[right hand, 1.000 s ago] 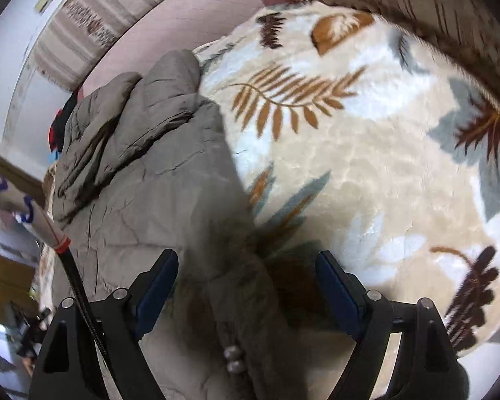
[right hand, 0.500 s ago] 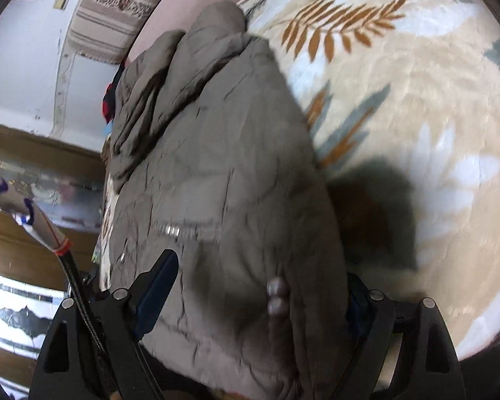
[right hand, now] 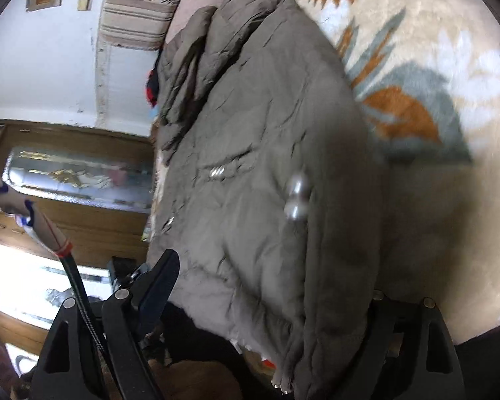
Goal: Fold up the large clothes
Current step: 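Lift the hem with both tools and fold it up toward the hood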
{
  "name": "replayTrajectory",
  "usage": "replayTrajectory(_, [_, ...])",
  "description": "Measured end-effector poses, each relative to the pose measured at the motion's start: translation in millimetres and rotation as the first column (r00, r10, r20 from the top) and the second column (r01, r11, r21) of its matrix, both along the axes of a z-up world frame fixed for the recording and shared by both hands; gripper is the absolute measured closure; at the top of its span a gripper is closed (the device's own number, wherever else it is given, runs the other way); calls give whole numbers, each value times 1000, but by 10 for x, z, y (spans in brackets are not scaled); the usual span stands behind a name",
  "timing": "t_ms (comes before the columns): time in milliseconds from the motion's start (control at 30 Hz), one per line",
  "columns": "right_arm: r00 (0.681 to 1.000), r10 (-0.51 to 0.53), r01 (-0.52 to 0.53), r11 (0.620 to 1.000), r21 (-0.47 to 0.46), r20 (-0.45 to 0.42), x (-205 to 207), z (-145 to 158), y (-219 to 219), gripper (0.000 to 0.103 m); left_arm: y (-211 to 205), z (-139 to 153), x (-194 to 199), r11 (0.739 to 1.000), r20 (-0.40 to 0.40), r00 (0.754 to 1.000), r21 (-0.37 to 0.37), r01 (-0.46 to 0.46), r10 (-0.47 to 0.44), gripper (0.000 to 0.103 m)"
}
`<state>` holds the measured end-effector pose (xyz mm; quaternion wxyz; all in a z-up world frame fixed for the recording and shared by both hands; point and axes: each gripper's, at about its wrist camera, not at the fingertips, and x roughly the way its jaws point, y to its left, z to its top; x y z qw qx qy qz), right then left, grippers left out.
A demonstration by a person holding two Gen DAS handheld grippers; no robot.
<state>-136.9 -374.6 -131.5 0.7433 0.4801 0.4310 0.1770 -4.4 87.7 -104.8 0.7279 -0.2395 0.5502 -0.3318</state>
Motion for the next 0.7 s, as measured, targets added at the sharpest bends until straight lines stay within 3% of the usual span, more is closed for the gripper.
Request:
replayTrajectory(67, [1000, 27, -27, 1000, 5, 12, -60, -10, 79, 19, -25, 31, -23, 1000, 14, 1000, 7, -6, 6, 15])
replayTrajectory(133, [999, 34, -33, 999, -7, 9, -62, -36, 151, 20, 10, 27, -39, 1000, 17, 1000, -11, -13, 13, 26])
replayTrajectory(233, [999, 43, -43, 999, 8, -7, -20, -115, 212, 25, 2, -16, -16, 1000, 2, 1000, -9, -24, 24, 27])
replayTrajectory(367, [997, 77, -77, 997, -31, -27, 55, -122, 351, 34, -89, -57, -20, 998, -12, 999, 45, -37, 38, 27])
replayTrajectory(400, [996, 83, -86, 995, -60, -39, 58, -116, 378, 38, -111, -25, -25, 997, -4, 999, 70, -35, 35, 30])
replayTrajectory(467, [994, 89, -96, 986, -137, -56, 87, -27, 449, 48, -124, 47, -32, 991, 18, 999, 131, -39, 37, 58])
replayTrajectory(500, [994, 87, -96, 982, -164, -61, 84, 19, 456, 59, -117, 86, -25, 985, 24, 999, 165, -47, 43, 71])
replayTrajectory(533, [995, 82, -90, 979, -183, -55, 79, 102, 451, 66, -99, 132, -17, 983, 26, 998, 176, -55, 51, 74])
replayTrajectory(700, [998, 53, -45, 985, -166, 46, 72, 520, 404, 73, -41, 504, -18, 985, 79, 993, 146, -97, 86, 79])
